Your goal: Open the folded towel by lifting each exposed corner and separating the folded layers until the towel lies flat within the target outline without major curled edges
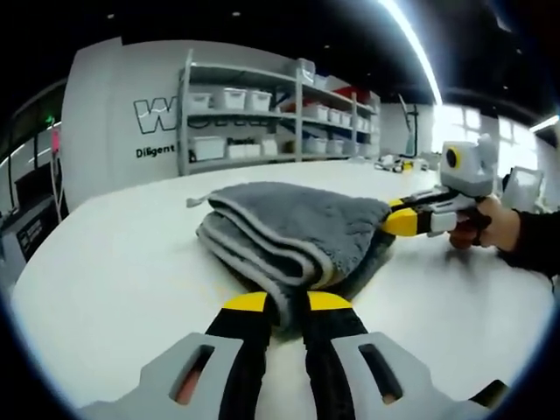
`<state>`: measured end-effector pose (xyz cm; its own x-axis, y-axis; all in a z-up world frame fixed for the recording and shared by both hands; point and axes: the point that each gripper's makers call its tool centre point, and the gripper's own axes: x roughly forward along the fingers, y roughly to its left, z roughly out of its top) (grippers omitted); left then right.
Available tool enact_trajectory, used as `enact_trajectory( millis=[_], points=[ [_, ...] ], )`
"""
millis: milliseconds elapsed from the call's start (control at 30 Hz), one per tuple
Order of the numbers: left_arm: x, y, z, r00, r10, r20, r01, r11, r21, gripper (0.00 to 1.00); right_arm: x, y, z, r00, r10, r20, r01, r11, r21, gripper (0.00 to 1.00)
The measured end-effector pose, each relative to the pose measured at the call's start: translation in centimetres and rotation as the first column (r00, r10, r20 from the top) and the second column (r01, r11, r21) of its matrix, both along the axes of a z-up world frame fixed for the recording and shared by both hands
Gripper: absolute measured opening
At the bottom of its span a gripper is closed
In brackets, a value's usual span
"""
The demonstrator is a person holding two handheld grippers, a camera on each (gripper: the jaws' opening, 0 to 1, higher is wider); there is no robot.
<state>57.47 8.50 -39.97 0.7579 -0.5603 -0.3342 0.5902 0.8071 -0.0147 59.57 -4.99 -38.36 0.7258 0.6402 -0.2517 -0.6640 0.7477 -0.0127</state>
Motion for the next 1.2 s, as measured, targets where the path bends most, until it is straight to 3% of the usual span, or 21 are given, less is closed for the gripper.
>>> enact_trajectory(
  millis=[133,233,433,800,1200],
  points=[
    [-0.3,0.0,0.1,1.000,-0.009,-0.007,0.009,1.000,0.017,0.10,-0.6,0.2,0.1,1.000,0.008,-0.001,-0.008,1.000,-0.019,0.05],
    [-0.5,0.1,0.2,1.000,-0.015,0.009,0.014,0.997,0.073,0.10,-1.0,0.4,0.3,1.000,0.015,-0.003,-0.015,0.999,-0.029,0.05],
    [-0.9,0.2,0.4,0.999,-0.033,0.021,0.031,0.992,0.125,0.08,-1.5,0.1,0.5,1.000,0.012,-0.018,-0.013,0.999,-0.038,0.05],
    [-1.5,-0.1,0.6,0.999,-0.030,-0.046,0.032,0.998,0.050,0.06,-2.7,-0.1,0.8,0.999,0.021,-0.044,-0.023,0.999,-0.036,0.05],
    [-2.5,-0.6,1.2,0.998,-0.058,-0.026,0.060,0.994,0.093,0.04,-4.8,-0.2,1.1,0.997,0.048,-0.063,-0.051,0.998,-0.049,0.05]
  ],
)
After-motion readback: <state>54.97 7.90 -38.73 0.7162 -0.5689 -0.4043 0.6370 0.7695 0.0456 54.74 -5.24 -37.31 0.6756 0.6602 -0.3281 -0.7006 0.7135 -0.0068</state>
